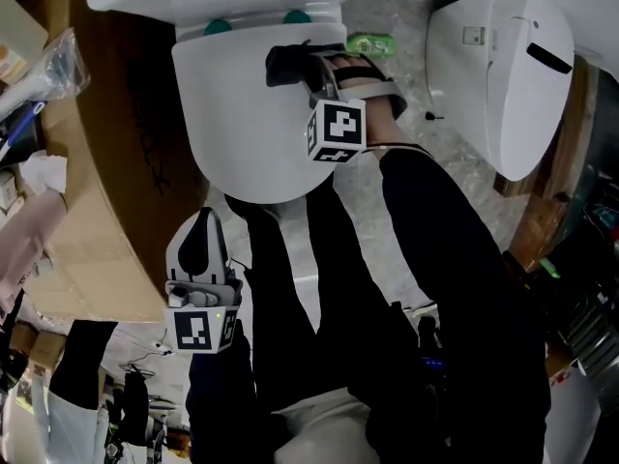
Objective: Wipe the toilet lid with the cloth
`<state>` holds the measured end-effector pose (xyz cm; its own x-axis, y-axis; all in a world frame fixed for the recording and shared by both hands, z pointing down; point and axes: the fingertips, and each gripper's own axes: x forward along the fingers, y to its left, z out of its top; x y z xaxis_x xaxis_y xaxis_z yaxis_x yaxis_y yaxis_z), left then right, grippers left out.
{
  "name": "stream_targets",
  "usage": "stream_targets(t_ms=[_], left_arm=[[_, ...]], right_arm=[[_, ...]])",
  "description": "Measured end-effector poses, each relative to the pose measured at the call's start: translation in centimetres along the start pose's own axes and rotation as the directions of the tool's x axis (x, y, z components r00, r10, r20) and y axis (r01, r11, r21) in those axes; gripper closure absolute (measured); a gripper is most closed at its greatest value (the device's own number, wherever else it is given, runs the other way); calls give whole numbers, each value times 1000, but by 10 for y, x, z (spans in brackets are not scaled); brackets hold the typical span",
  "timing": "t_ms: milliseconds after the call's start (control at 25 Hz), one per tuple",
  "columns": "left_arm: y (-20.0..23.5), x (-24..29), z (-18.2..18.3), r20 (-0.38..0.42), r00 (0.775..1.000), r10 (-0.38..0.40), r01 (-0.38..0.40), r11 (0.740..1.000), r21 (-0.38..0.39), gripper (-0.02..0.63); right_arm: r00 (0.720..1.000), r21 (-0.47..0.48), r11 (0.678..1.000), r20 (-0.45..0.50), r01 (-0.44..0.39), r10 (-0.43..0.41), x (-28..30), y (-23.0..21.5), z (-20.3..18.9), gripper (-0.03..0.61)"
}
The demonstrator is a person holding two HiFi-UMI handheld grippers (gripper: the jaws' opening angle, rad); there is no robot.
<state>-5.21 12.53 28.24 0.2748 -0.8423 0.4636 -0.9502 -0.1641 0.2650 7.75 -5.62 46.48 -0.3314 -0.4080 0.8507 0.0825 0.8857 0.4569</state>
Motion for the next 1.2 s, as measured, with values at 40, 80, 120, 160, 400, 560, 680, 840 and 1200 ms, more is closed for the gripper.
stream_targets(t_ms=[40, 80, 120, 160, 400, 560, 680, 840, 1200], left_arm=[[2, -1, -1, -1, 1000, 7, -7, 1000, 0, 601], [3, -1, -2, 0, 1000, 14, -14, 1000, -4, 601], [4, -1, -3, 0, 1000, 22, -22, 1000, -9, 601], [6, -1, -3, 1, 1000, 31, -31, 999, -15, 601], [11, -4, -12, -29, 997, 65, -66, 997, -31, 600], [12, -4, -15, -24, 997, 75, -76, 996, -42, 601], [13, -6, -20, -49, 996, 74, -76, 996, -39, 601], [15, -6, -22, -53, 996, 69, -71, 997, -38, 601], [12, -11, -21, -44, 998, 40, -41, 999, -23, 600]], right_arm=[[1000, -23, 1000, 3, 0, 0, 6, -7, 4, 505], [1000, -43, 999, 6, 0, 0, 13, -14, 7, 505], [1000, -58, 998, 7, 0, 1, 20, -21, 10, 505], [1000, -66, 998, 6, -1, 2, 27, -27, 13, 505], [999, -62, 998, -33, -11, 9, 62, -52, 23, 505], [997, -76, 997, -74, -16, 11, 77, -51, 23, 505], [995, -100, 995, -97, -24, 14, 84, -43, 22, 505], [995, -75, 997, -96, -17, 9, 84, -34, 23, 506], [994, -99, 993, -90, -72, 63, 64, 23, 23, 506]])
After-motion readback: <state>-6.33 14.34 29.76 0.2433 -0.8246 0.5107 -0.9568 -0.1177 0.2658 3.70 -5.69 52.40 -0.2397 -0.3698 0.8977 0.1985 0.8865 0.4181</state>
